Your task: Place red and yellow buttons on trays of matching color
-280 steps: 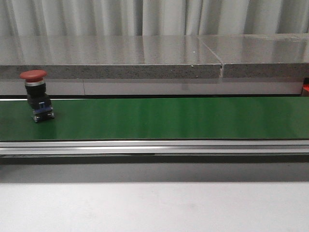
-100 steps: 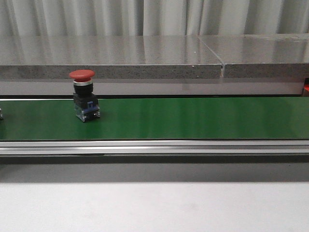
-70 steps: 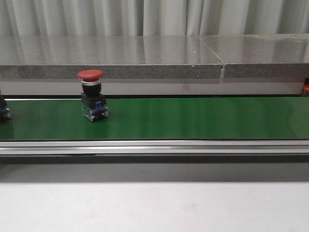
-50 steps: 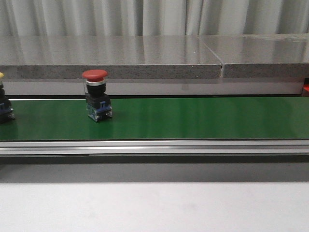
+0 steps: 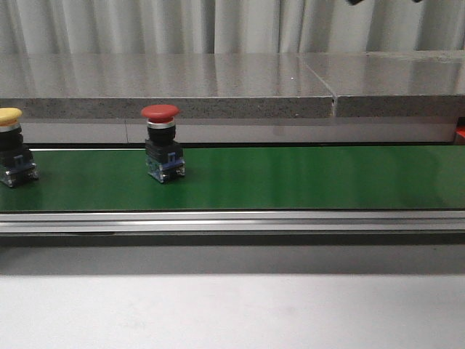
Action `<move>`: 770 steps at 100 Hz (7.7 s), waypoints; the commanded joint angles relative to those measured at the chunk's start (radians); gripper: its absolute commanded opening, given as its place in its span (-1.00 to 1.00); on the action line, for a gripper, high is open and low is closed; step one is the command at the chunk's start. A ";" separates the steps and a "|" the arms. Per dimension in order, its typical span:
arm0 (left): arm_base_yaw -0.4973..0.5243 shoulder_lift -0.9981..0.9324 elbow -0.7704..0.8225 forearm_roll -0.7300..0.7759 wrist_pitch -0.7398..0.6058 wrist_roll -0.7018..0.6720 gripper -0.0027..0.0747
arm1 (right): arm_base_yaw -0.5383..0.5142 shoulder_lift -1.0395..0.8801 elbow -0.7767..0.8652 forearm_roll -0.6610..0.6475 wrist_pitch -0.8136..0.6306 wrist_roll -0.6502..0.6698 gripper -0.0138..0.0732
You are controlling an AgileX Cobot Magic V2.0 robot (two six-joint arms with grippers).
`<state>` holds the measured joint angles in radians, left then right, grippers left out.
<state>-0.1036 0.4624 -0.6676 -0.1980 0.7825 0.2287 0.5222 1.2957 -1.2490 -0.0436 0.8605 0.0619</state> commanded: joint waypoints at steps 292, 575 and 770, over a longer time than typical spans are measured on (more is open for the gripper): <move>-0.007 0.008 -0.026 -0.026 -0.066 -0.001 -0.99 | -0.755 0.467 -0.641 -0.034 0.276 0.067 -0.33; -0.007 0.008 -0.026 -0.026 -0.066 -0.001 -0.99 | -0.896 0.344 -0.405 0.014 0.029 0.130 0.27; -0.007 0.008 -0.026 -0.026 -0.066 -0.001 -0.99 | -0.189 0.489 -0.366 0.313 0.309 -0.505 0.56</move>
<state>-0.1036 0.4624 -0.6661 -0.2001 0.7825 0.2287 0.3302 1.8073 -1.5798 0.2382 1.2141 -0.4140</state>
